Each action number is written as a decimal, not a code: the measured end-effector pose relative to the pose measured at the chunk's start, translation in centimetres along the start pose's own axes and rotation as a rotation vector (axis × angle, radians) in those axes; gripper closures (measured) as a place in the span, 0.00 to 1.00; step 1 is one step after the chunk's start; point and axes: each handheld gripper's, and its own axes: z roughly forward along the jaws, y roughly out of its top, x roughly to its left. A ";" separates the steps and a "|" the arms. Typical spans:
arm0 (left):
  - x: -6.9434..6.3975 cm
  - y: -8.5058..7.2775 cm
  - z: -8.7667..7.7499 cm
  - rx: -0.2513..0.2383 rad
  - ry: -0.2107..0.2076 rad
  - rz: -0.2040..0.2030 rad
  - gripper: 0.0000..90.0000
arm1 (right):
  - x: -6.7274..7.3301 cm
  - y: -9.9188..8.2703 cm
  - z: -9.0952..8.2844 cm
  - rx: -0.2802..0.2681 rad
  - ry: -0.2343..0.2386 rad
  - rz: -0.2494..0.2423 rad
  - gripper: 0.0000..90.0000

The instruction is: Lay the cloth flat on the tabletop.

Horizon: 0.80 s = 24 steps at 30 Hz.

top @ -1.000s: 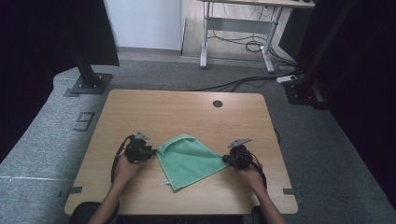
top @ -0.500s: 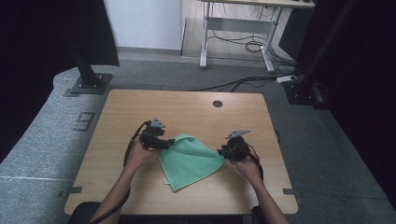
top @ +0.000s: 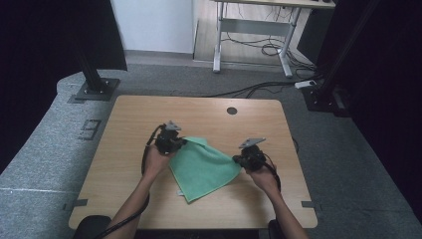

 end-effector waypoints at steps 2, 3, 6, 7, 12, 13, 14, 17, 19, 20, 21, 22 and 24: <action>0.6 0.1 -0.8 -0.025 0.013 -0.020 0.96 | -0.8 0.7 -1.3 -0.068 -0.014 0.034 0.97; 0.6 0.1 -0.8 -0.025 0.013 -0.020 0.93 | -0.8 0.7 -1.3 -0.068 -0.014 0.034 0.97; 1.8 -1.1 1.0 0.111 0.128 -0.037 0.69 | -2.1 1.0 -0.2 -0.005 -0.059 0.049 0.80; 1.8 -1.1 1.0 0.111 0.128 -0.037 0.59 | -2.1 1.0 -0.2 -0.005 -0.059 0.049 0.80; 3.4 -3.1 1.6 0.149 0.145 -0.067 0.38 | -2.9 -1.2 1.4 0.010 -0.067 0.116 0.58; 3.4 -3.1 1.6 0.149 0.145 -0.067 0.36 | -2.9 -1.2 1.4 0.010 -0.067 0.116 0.58; 3.6 -3.0 1.2 0.154 0.147 -0.061 0.35 | -2.9 -1.3 1.1 0.011 -0.066 0.115 0.55; 3.6 -3.0 0.7 0.163 0.158 -0.035 0.32 | -2.7 -1.2 0.5 -0.012 -0.060 0.122 0.51; 3.7 -3.1 0.7 0.165 0.161 -0.031 0.32 | -2.6 -1.2 0.5 -0.016 -0.058 0.121 0.49; 3.8 -3.3 0.6 0.172 0.167 -0.028 0.31 | -2.1 -1.2 0.6 -0.014 -0.059 0.119 0.44; 4.0 -3.6 0.6 0.176 0.172 -0.030 0.31 | -2.1 -1.2 0.6 -0.014 -0.059 0.119 0.44; 4.2 -3.9 0.6 0.180 0.175 -0.035 0.30 | -1.6 -1.4 0.9 -0.010 -0.062 0.124 0.38; 4.9 -4.7 0.6 0.182 0.180 -0.056 0.29 | -1.3 -1.6 1.2 -0.007 -0.067 0.122 0.35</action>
